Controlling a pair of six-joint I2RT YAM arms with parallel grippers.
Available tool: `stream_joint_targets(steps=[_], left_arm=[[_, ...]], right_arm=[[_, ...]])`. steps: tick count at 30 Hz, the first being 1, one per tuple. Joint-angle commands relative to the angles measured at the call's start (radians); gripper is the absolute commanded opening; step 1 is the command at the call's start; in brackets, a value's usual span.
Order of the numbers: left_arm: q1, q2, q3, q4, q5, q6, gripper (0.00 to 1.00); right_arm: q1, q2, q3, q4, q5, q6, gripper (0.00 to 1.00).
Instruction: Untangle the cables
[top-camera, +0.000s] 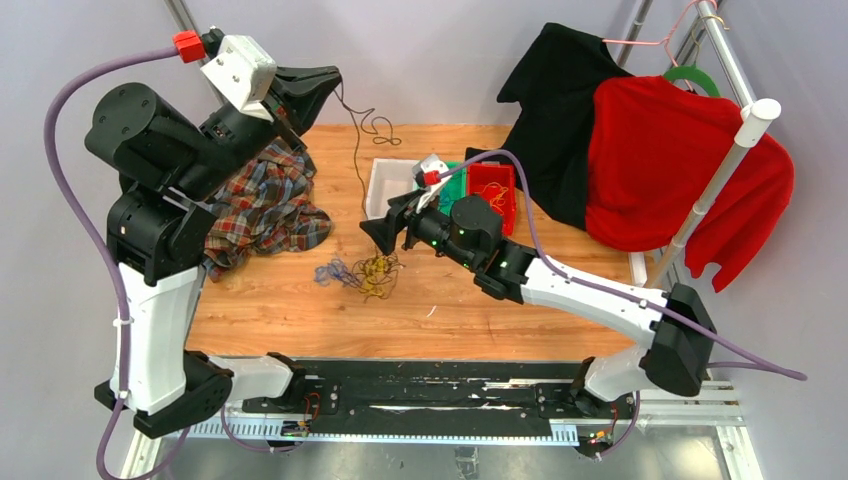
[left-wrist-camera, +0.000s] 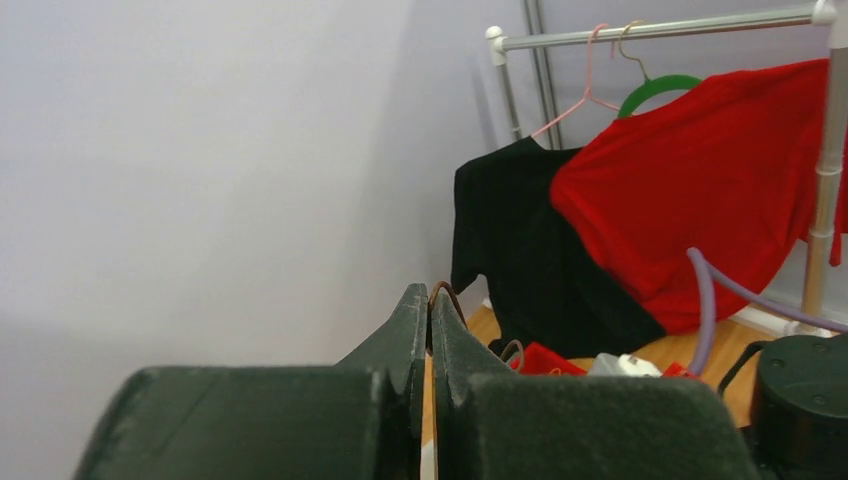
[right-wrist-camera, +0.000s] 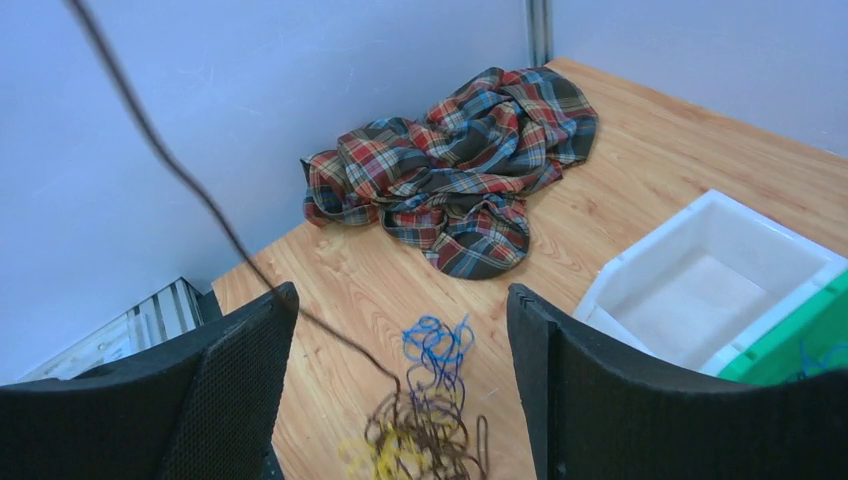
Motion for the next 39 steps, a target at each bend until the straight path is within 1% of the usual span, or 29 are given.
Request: stream_joint_targets(steps=[1,3,6,8,9,13,17,21,25,30,33,36,39], left_arm=[[-0.004,-0.022,0.002,-0.001,0.059,-0.055,0.0],[-0.004,-0.024,0.001,0.0,0.068,-0.065,0.0],[-0.004,-0.019,0.01,0.0,0.077,-0.08,0.0],[-0.004,-0.012,0.02,0.0,0.081,-0.085,0.0],[-0.004,-0.011,0.026,0.0,0.082,-0.085,0.0],[-0.004,0.006,0.067,0.0,0.08,-0.085,0.0],[-0.005,0.037,0.134,0.001,0.069,-0.095,0.0],[-0.005,0.08,0.232,0.001,0.035,-0.075,0.0],[-0.005,0.103,0.297,0.024,-0.027,-0.04,0.0],[-0.004,0.092,0.293,0.162,-0.126,0.027,0.0],[-0.005,0.109,0.32,0.245,-0.199,0.071,0.0],[-0.005,0.122,0.326,0.376,-0.273,0.126,0.0],[-0.005,0.144,0.351,0.483,-0.312,0.167,0.0]], right_arm=[[0.015,0.055,0.059,0.061,-0.083,-0.06,0.76],[0.015,0.074,0.062,0.064,-0.097,-0.046,0.75],[0.013,0.106,0.067,0.076,-0.096,-0.018,0.69],[0.013,0.123,0.077,0.065,-0.097,0.002,0.62],[0.013,0.131,0.083,0.051,-0.092,0.013,0.56],[0.013,0.159,0.041,0.071,-0.086,0.058,0.39],[0.016,0.214,-0.009,0.122,-0.077,0.114,0.3],[0.018,0.299,-0.055,0.165,-0.067,0.156,0.23],[0.024,0.369,-0.113,0.199,-0.062,0.195,0.2],[0.054,0.378,-0.228,0.207,0.014,0.205,0.2],[0.071,0.371,-0.301,0.204,0.06,0.218,0.22],[0.086,0.356,-0.356,0.188,0.098,0.24,0.26],[0.1,0.337,-0.396,0.175,0.126,0.25,0.29]])
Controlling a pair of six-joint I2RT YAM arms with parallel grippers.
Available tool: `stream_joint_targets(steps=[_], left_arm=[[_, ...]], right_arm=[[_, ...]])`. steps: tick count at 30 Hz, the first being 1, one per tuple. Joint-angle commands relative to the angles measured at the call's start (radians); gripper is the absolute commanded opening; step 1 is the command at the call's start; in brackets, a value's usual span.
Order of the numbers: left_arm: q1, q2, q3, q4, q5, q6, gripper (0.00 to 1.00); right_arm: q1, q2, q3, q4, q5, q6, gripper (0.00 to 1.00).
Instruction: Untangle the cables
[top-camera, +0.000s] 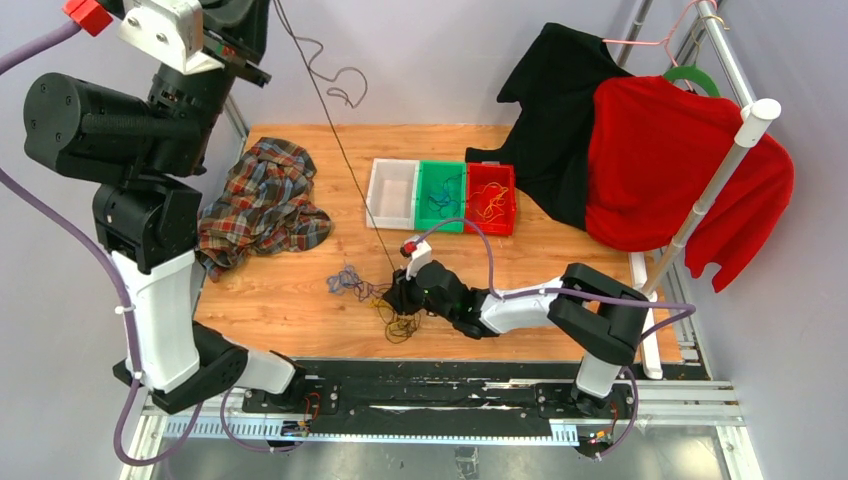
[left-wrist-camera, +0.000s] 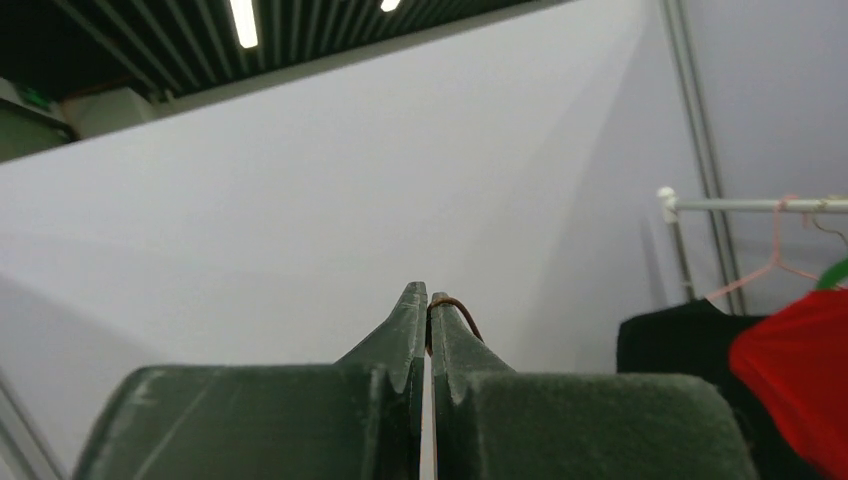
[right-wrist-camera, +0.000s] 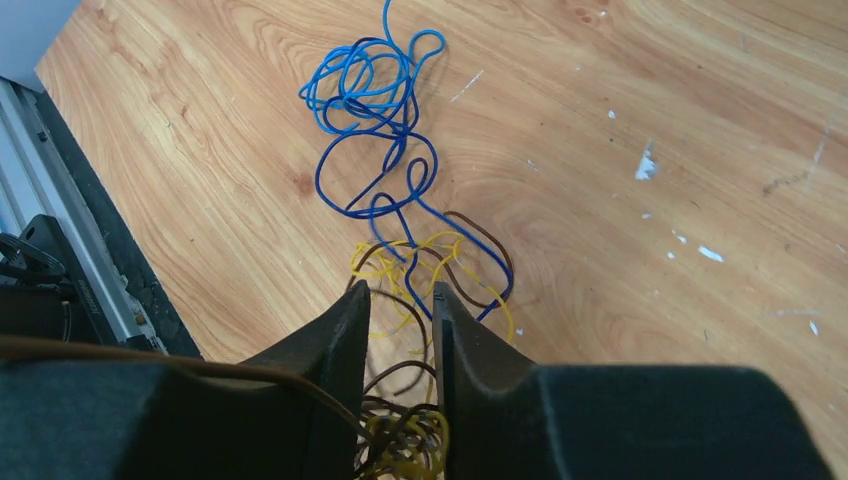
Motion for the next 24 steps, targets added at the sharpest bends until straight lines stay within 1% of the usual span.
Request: stream_joint_targets(steps=[1,4,6,8,9,11,12,14,15,17,20,22,23,24], left_arm=[[-0.005,0.016,0.066,0.348,-0.126,0.099,0.0],[-0.005,0.024,0.06,0.436,-0.153,0.151,0.0],[-0.005,0.044,0.091,0.462,-0.182,0.17,0.0],[-0.005,0.038,0.078,0.456,-0.18,0.185,0.0],[-0.005,0.016,0.038,0.428,-0.168,0.185,0.0],[-0.005,-0.064,-0.095,0.303,-0.15,0.163,0.0],[-0.005,-0.115,-0.196,0.251,-0.144,0.153,0.0],[-0.005,-0.228,-0.42,0.176,-0.144,0.152,0.0],[-0.005,-0.28,-0.571,0.138,-0.146,0.168,0.0],[-0.005,-0.394,-0.771,0.069,-0.171,0.213,0.0],[-0.004,-0.501,-1.005,-0.019,-0.24,0.245,0.0],[-0.004,-0.546,-1.118,-0.089,-0.25,0.242,0.01],[-0.004,-0.564,-1.167,-0.124,-0.25,0.233,0.05],[-0.004,-0.578,-1.208,-0.16,-0.236,0.222,0.17]], right_arm=[[0.029,-0.025,-0.071,-0.062,0.084,0.034,0.3],[0.036,-0.038,-0.094,-0.053,0.092,0.042,0.33],[0.04,-0.056,-0.11,-0.049,0.098,0.043,0.33],[0.041,-0.093,-0.126,-0.049,0.109,0.036,0.33],[0.041,-0.128,-0.131,-0.058,0.128,0.032,0.32],[0.038,-0.206,-0.137,-0.071,0.164,0.009,0.29],[0.036,-0.243,-0.134,-0.076,0.168,-0.014,0.26],[0.03,-0.315,-0.118,-0.121,0.164,-0.058,0.15],[0.026,-0.344,-0.106,-0.152,0.163,-0.081,0.1],[0.015,-0.392,-0.083,-0.224,0.158,-0.118,0.02],[-0.006,-0.45,-0.062,-0.3,0.126,-0.163,0.01],[-0.015,-0.479,-0.051,-0.342,0.105,-0.182,0.01],[-0.021,-0.493,-0.044,-0.362,0.091,-0.192,0.01],[-0.023,-0.501,-0.038,-0.375,0.07,-0.201,0.01]])
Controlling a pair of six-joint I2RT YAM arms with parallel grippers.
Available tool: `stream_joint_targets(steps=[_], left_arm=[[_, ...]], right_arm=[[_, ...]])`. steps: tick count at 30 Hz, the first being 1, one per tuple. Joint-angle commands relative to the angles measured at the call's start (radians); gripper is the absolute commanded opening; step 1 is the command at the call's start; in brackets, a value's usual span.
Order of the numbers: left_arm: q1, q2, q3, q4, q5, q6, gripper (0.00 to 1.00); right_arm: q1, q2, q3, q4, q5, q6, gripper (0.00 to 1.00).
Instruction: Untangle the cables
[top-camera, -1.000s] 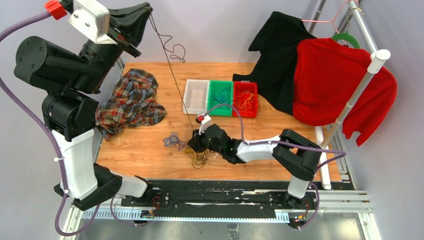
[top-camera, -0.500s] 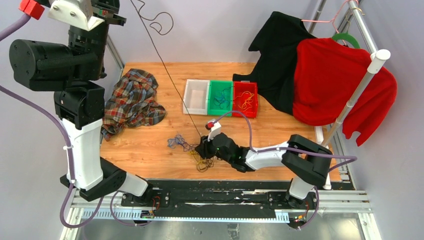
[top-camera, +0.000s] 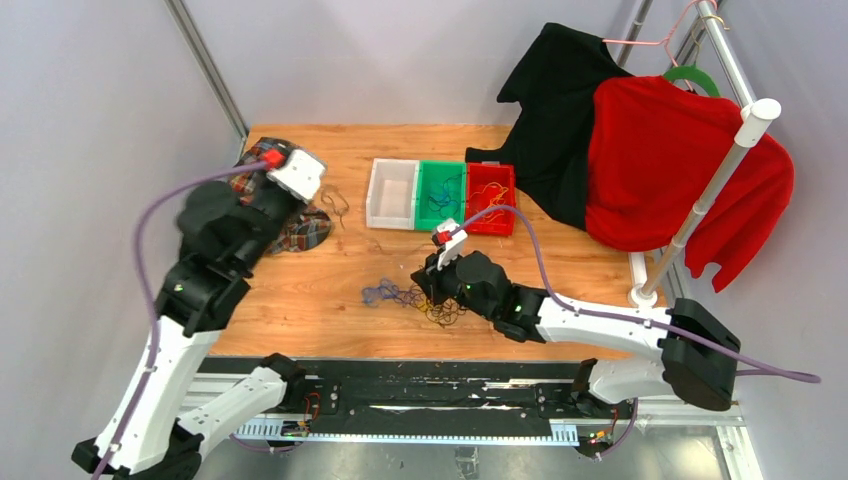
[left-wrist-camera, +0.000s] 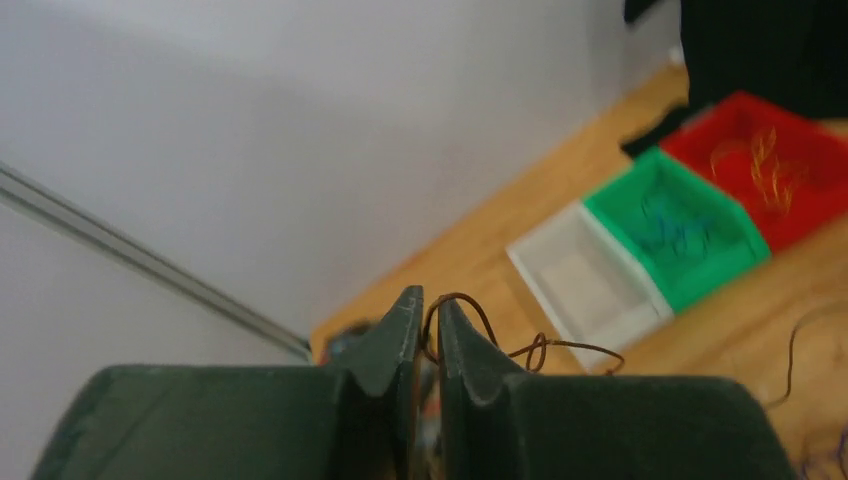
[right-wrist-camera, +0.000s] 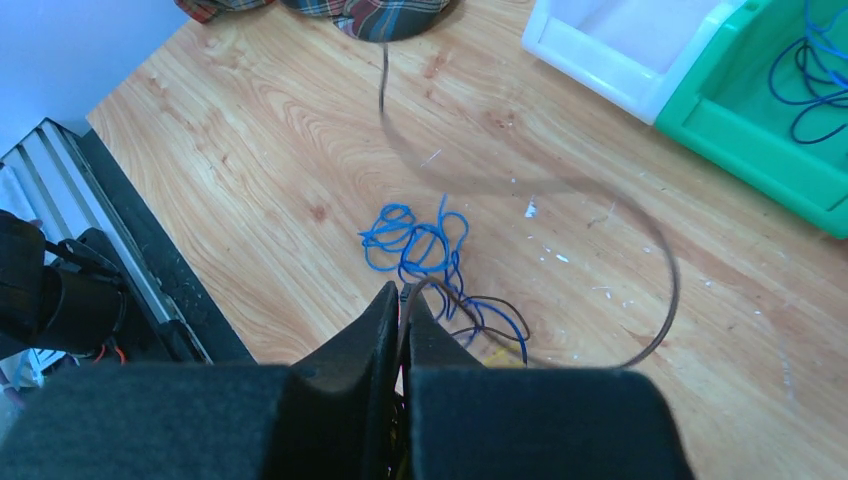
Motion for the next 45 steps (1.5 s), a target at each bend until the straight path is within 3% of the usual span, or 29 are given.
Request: stream_joint_targets(steps=[1,3,5,7,10,18,23,28,31,34,40,45], left_arm=[[-0.003,-0.05,-0.182,-0.224,0.007,0.017,0.34],[-0.003,-0.045,-0.221,-0.33,0.125,0.037,0.58],[-0.003,-0.025,-0.237,-0.429,0.274,0.047,0.69],[-0.003,-0.015,-0.249,-0.462,0.422,0.059,0.78],[-0.003,-0.008,-0.268,-0.446,0.586,0.09,0.82],[-0.003,-0.026,-0.369,-0.186,0.808,0.032,0.81],[-0.004,-0.031,-0.397,-0.17,0.914,0.202,0.8],[-0.027,-0.014,-0.39,-0.171,0.93,0.371,0.8],[-0.055,-0.016,-0.381,-0.176,0.922,0.428,0.78],[-0.079,0.002,-0.35,-0.295,0.943,0.478,0.74],[-0.094,-0.049,-0.389,-0.332,0.95,0.415,0.57],[-0.094,-0.083,-0.404,-0.399,0.974,0.381,0.59]], right_arm=[[-0.03,-0.049,0.046,-0.136,-0.07,-0.089,0.01],[-0.03,-0.053,0.066,-0.155,-0.111,-0.11,0.01],[-0.03,-0.045,0.099,-0.188,-0.159,-0.13,0.01],[-0.031,-0.043,0.126,-0.203,-0.214,-0.151,0.01],[-0.033,-0.048,0.158,-0.218,-0.313,-0.189,0.01],[-0.092,-0.089,0.242,-0.256,-0.792,-0.227,0.01],[-0.134,-0.055,0.294,-0.277,-1.071,-0.224,0.01],[-0.14,0.027,0.372,-0.342,-1.191,-0.236,0.01],[-0.14,0.071,0.411,-0.375,-1.211,-0.246,0.01],[-0.14,0.085,0.423,-0.381,-1.197,-0.257,0.01],[-0.145,0.064,0.424,-0.426,-1.1,-0.308,0.01],[-0.151,0.027,0.397,-0.435,-0.957,-0.345,0.01]])
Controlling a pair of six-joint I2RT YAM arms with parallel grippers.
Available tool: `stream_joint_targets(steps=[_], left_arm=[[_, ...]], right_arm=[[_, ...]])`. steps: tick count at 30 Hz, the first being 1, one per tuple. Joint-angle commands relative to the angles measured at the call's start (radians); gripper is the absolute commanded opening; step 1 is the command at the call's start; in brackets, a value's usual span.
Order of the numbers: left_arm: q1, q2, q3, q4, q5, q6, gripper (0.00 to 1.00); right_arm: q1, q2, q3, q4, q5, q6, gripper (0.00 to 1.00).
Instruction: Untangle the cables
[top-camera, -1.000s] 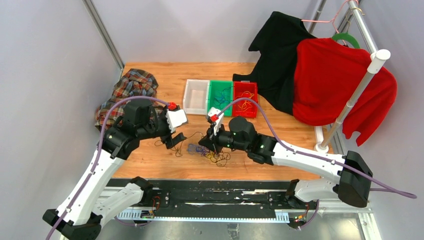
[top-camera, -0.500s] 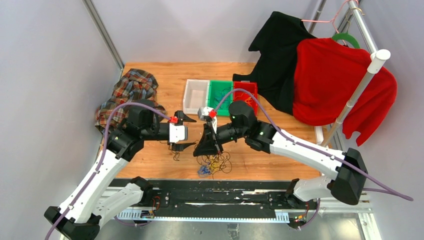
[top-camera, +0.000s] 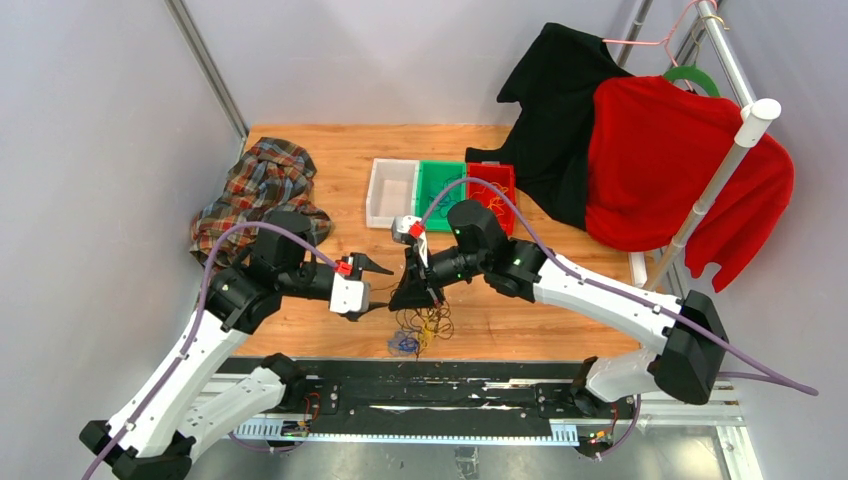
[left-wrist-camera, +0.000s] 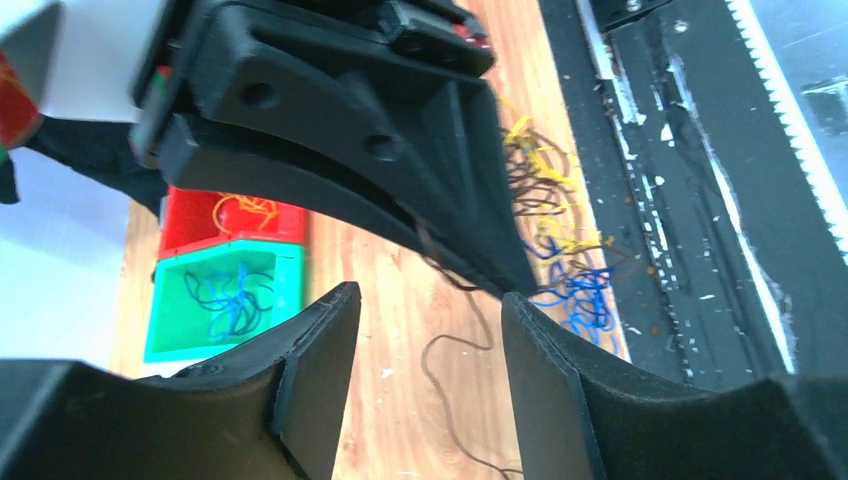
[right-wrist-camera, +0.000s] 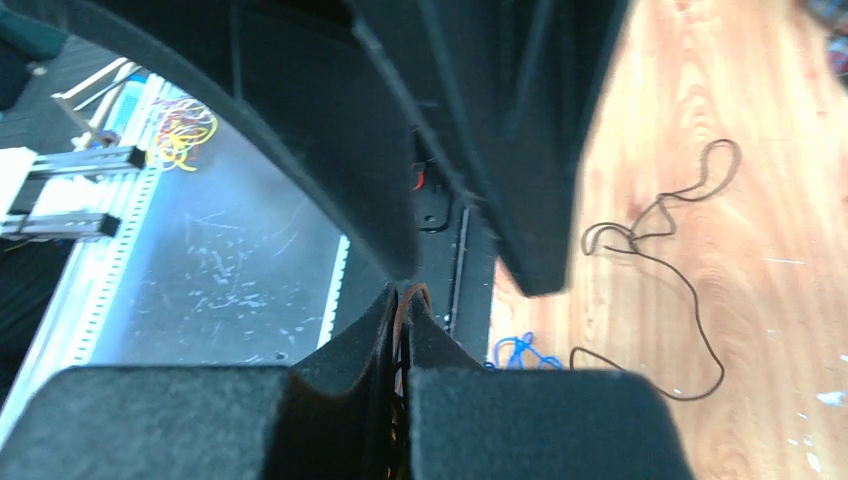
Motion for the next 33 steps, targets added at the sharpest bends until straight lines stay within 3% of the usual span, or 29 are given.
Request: stream_joint_targets(steps=[1,6,10,17,21,25,28,30,33], left_arm=[[-0.009,-0.029,-0.014,-0.056,0.064,-0.053,0.6],[-0.03,0.013,0.037,-0.057,0.096,-0.099,0.61],[-0.032,0.063,0.079,-0.061,0.083,-0.099,0.56],[-0.032,0.102,0.097,-0.059,0.068,-0.16,0.31],[-0.032,0.105,0.1,-0.059,0.057,-0.166,0.11],[-0.032,0.112,0.109,-0.059,0.041,-0.176,0.01],[-0.032,0.109,0.111,-0.06,0.033,-0.18,0.0],[-0.032,0.105,0.111,-0.05,0.037,-0.207,0.0],[-0.032,0.094,0.11,-0.034,0.029,-0.243,0.0]], right_arm=[[-0.015,-0.047,0.016,-0.015,0.127,-0.061,0.01],[-0.013,-0.04,0.035,-0.033,0.124,-0.071,0.01],[-0.006,-0.038,0.046,-0.051,0.121,-0.086,0.01],[0.018,-0.051,0.037,-0.062,0.168,-0.12,0.01],[0.03,-0.054,0.033,-0.061,0.204,-0.137,0.01],[0.043,-0.061,0.029,-0.061,0.254,-0.157,0.02],[0.049,-0.071,0.02,-0.049,0.301,-0.154,0.04],[0.049,-0.081,0.012,-0.03,0.333,-0.14,0.06],[0.049,-0.093,-0.005,-0.013,0.438,-0.106,0.23]])
